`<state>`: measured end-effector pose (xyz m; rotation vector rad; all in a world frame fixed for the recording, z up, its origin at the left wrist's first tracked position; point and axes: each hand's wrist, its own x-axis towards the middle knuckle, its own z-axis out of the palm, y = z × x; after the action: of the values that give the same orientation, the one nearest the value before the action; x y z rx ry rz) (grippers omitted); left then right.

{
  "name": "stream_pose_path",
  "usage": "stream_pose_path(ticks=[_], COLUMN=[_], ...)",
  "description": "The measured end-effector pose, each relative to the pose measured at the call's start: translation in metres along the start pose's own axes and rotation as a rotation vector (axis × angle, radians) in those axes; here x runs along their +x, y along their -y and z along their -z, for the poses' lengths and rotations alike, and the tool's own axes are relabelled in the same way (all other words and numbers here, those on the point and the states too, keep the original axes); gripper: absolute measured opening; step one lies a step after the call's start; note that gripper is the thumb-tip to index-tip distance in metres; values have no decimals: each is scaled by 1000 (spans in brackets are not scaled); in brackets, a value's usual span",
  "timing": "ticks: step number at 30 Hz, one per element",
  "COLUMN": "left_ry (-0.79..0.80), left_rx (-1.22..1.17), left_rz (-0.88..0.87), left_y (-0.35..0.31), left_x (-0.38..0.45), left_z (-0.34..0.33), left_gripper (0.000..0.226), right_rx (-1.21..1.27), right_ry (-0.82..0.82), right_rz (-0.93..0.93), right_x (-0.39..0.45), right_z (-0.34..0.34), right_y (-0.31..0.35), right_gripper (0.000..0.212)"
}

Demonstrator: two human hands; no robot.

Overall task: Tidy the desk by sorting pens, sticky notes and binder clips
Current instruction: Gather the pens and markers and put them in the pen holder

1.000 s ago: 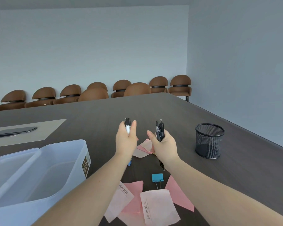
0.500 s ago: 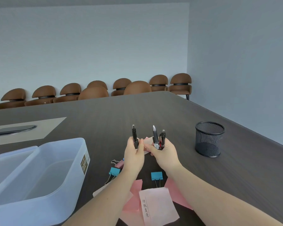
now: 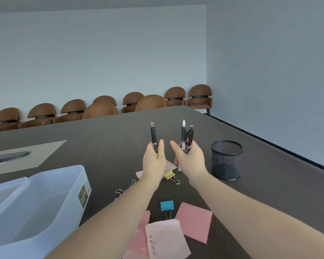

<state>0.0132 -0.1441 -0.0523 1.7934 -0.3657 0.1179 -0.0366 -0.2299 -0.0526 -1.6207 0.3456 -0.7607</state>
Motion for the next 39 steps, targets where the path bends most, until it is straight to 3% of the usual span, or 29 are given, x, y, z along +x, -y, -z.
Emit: stream_pose_path(ticks=[10,16,21,26,29,33,39], left_ry=[177,229,234,240,262,313,275], left_rx=[-88,-108,-105,-73,-38,-59,18], left_rz=[-49,-84,-23,9,-17,22,-12], left_y=[-83,-97,-89,-76,-71,-71,-74], left_x=[27,26,24,25,31,30,33], left_z=[-85,-137,-162,-167,-164,-152,-126], left_gripper=[44,29,29,29,27,42,37], right_rx=[-9,-62,-179,-358,-384,-344,-436], right_ry=[-165,-233,-240,-232,-210,-176,-186], right_rz=[7,-22,-52,-56,-59,-92,-28], right_x=[60,90,100,102,102,99,97], right_z=[76,106,120,125,123,119,118], right_y=[30,21,4,-4,-3,-2,8], right_gripper=[26,39,36,30,11,46,43])
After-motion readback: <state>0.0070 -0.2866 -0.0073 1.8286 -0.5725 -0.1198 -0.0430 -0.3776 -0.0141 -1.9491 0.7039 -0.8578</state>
